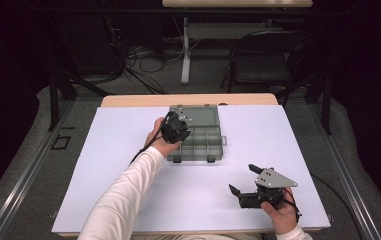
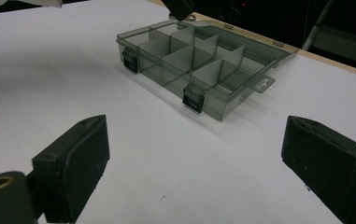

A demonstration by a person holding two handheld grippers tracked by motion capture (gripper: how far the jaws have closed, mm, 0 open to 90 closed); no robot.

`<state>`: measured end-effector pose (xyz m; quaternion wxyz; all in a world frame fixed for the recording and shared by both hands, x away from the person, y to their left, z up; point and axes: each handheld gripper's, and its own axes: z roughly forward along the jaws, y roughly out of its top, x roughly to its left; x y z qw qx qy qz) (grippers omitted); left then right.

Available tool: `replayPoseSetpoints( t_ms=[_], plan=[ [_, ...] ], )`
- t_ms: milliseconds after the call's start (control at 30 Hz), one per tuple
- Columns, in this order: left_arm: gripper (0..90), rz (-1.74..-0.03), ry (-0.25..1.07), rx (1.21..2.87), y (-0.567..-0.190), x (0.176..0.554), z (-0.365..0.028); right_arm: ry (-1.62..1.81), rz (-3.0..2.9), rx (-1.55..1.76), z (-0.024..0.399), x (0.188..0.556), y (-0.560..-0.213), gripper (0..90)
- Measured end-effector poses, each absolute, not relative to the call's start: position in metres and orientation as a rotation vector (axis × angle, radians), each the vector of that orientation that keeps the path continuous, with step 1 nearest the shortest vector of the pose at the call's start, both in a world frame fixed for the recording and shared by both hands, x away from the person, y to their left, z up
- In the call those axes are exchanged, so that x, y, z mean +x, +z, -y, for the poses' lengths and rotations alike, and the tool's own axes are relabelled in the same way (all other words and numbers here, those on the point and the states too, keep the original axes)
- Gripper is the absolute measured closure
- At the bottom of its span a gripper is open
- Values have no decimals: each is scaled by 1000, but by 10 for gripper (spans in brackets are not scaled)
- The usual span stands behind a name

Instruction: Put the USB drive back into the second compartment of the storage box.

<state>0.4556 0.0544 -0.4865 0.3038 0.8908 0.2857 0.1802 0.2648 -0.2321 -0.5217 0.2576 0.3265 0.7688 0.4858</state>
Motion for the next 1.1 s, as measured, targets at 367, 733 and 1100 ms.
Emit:
replayPoseSetpoints(
  t_ms=[367,733,1100],
  plan=[
    [791,-760,499,2364,-496,461,-49,1315,-2087,888,232,265,-522,81],
    [791,-793,509,2346,-505,467,-47,1313,-2089,882,233,265,-522,82],
    [790,-815,500,2354,-512,471,-45,1308,-2091,880,233,264,-522,83]
  ],
)
